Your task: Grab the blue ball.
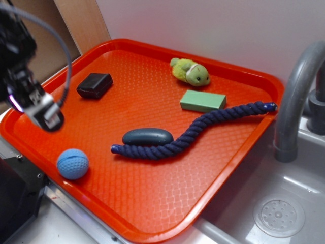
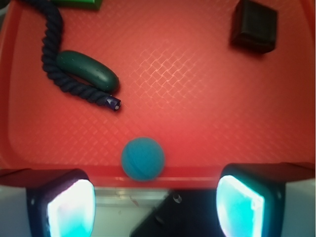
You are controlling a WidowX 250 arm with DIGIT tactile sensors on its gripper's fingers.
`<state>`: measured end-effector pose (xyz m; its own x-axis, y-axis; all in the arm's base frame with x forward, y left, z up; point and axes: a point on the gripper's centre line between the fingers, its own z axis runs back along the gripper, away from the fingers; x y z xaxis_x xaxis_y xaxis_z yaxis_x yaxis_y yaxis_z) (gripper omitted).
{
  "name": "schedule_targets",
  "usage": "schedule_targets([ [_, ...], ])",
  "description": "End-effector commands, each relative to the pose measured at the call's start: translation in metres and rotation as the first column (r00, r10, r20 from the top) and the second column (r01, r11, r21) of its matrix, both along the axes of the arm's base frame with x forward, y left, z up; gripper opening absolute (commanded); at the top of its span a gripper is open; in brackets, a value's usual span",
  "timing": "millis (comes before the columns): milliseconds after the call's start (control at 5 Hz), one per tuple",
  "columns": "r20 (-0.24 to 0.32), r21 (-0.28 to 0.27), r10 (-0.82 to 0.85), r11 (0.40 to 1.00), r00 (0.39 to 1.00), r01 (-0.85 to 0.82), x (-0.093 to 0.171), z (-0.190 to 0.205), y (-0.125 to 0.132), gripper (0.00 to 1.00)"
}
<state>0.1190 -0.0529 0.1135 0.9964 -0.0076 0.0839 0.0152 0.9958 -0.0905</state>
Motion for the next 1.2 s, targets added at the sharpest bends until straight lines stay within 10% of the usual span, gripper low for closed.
schedule_targets([
  [0,0.015,-0.005,-0.108,0.994,0.994,0.108,0.003,-0.052,-0.008,1.0],
  [400,-0.048,-0.106,-0.218,0.972,0.975,0.212,0.003,-0.085,-0.019,0.92],
  [600,-0.047,-0.102,-0.239,0.967,0.97,0.234,0.004,-0.084,-0.021,0.0],
  [1000,-0.114,0.09,-0.157,0.982,0.981,0.168,0.0,-0.04,0.014,0.0],
])
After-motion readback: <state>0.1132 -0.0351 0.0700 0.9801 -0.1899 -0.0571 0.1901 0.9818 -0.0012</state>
